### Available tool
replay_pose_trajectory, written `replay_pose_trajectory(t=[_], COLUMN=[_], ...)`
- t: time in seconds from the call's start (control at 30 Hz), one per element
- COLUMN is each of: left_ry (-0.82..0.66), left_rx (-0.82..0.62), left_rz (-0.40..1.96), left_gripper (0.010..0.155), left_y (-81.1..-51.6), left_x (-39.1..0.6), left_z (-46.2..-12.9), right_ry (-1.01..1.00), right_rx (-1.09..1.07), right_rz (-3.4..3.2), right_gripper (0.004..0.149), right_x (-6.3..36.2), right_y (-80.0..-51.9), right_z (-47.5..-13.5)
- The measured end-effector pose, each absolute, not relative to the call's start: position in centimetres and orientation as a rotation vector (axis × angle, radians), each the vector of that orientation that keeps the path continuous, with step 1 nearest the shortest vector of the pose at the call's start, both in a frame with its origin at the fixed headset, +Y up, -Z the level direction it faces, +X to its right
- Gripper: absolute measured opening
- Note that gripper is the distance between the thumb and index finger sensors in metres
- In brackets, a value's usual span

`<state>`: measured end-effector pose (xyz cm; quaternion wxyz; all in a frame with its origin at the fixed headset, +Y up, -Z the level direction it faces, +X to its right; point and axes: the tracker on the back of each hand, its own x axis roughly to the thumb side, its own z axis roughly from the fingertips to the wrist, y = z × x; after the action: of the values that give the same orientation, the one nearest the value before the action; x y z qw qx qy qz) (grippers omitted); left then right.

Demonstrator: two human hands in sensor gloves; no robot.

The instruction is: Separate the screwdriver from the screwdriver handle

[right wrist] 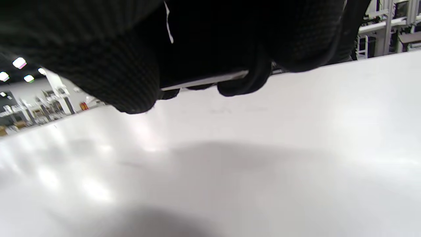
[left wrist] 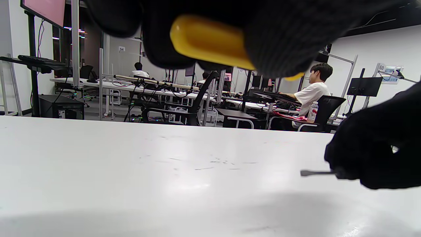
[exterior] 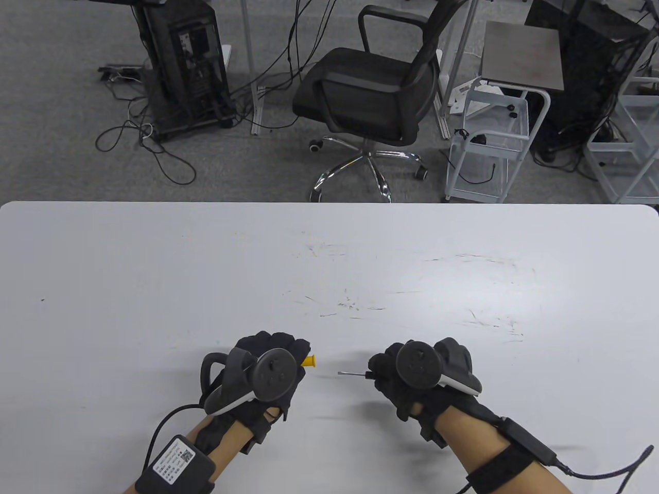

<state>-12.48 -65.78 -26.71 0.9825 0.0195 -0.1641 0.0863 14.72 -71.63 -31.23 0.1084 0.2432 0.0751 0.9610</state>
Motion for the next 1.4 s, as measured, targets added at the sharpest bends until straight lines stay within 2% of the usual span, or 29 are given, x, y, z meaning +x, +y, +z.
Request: replay_pose_trajectory(t=[0.13,0.53,1.13,1.27,1.4], left_ry=[-0.326,-0.313,-0.295,-0.290,-0.283], left_rx=[0.040,0.041,0.021,0.016,0.013], left_rz=[0.177,0.177,0.163,0.164,0.171], left_gripper=[0.053,0.053,0.053,0.054,0.054], left_y=[-65.8,-65.7,-65.7,-65.7,-65.7], left_x=[-12.6,-13.0,-13.1,-13.1,-13.3], left_z=[-26.8,-26.9,-27.0,-27.0,-27.1], right_ry=[0.308,0.364,0.362,0.371,0.194], right_rx=[0.662,0.630,0.628,0.577,0.545], right_rz=[2.890,3.034,3.050,3.036,2.934], right_gripper=[0.046,0.046,0.050,0.058,0.061], right_x=[14.9,14.7,14.6,15.0,16.0], right_y=[-73.2,-75.5,-75.5,-74.0,-70.8], right_z=[-31.7,-31.8,-31.7,-31.6,-31.5])
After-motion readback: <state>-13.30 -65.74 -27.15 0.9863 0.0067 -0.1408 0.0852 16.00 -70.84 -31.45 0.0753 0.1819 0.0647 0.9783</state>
